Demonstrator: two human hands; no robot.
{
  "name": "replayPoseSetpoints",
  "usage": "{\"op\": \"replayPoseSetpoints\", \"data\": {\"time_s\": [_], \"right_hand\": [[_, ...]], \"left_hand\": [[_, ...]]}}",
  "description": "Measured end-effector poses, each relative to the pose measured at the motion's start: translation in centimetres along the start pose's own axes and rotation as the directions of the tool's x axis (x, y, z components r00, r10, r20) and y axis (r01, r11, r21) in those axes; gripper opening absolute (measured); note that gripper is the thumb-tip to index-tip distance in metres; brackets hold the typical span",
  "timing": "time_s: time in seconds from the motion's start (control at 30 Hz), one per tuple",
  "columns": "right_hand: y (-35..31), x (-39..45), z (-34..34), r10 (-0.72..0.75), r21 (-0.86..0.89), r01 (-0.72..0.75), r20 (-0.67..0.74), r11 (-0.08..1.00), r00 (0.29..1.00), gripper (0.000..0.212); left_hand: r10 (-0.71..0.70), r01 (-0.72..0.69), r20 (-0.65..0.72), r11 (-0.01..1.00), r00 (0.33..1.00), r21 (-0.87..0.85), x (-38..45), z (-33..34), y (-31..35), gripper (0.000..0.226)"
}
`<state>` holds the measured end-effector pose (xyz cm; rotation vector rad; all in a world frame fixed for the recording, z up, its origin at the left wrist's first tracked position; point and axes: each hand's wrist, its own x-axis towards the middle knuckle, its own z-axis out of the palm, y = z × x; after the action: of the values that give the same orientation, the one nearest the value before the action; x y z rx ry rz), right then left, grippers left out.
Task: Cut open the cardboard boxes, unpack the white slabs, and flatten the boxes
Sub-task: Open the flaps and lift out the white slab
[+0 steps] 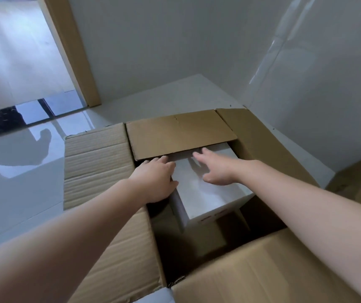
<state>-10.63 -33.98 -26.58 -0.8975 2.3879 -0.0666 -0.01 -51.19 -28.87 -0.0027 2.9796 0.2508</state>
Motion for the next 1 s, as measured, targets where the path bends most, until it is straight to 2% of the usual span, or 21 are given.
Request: {"op": "replayPoseSetpoints", "data": {"time_s": [0.1, 0.2, 0.27, 0.4, 0.53, 0.67, 0.83, 1.0], "right_hand": [[0.4, -0.6, -1.0, -0.029, -0.066, 0.019, -0.158, 0.998, 0.987, 0.081], [0.7, -0.4, -3.0, -0.045, -0.045, 0.030, -0.379, 0.999, 0.924, 0.084], [1.0, 0.4, -4.6, -0.023, -0.018, 0.016, -0.484, 1.000, 0.875, 0.084], [1.2, 2.8, -7.6, 0.007, -0.037, -0.034, -0.568, 0.999, 0.823, 0.087], [0.9, 6.4, -9.5, 0.020, -0.118, -0.108, -0.582, 0.987, 0.813, 0.094], [0.5, 9.7, -9.4, 0.054, -0.125, -0.135, -0.508, 0.983, 0.860, 0.096], [0.5, 12.0, -7.7, 0.056, -0.122, -0.117, -0.415, 0.986, 0.908, 0.091], [1.1, 13.2, -6.6, 0.069, -0.113, -0.117, -0.362, 0.987, 0.930, 0.088]], "left_hand": [[0.072, -0.052, -0.228, 0.994, 0.971, 0.093, -0.6, -0.4, -0.4, 0.050], [0.076, -0.032, -0.364, 0.991, 0.928, 0.127, 0.2, -2.4, -2.1, 0.057], [0.040, 0.009, -0.399, 0.993, 0.916, 0.121, 1.4, -4.0, -3.4, 0.062], [-0.041, 0.118, -0.358, 0.974, 0.933, 0.196, 3.9, -6.2, -6.1, 0.076], [-0.177, 0.234, -0.311, 0.959, 0.934, 0.157, 6.7, -7.1, -8.3, 0.089], [-0.237, 0.270, -0.214, 0.952, 0.948, 0.146, 8.5, -6.1, -9.8, 0.095], [-0.310, 0.318, -0.094, 0.945, 0.946, 0.081, 10.2, -4.2, -11.3, 0.091], [-0.330, 0.329, -0.051, 0.944, 0.943, -0.017, 11.9, -2.7, -11.9, 0.084]]}}
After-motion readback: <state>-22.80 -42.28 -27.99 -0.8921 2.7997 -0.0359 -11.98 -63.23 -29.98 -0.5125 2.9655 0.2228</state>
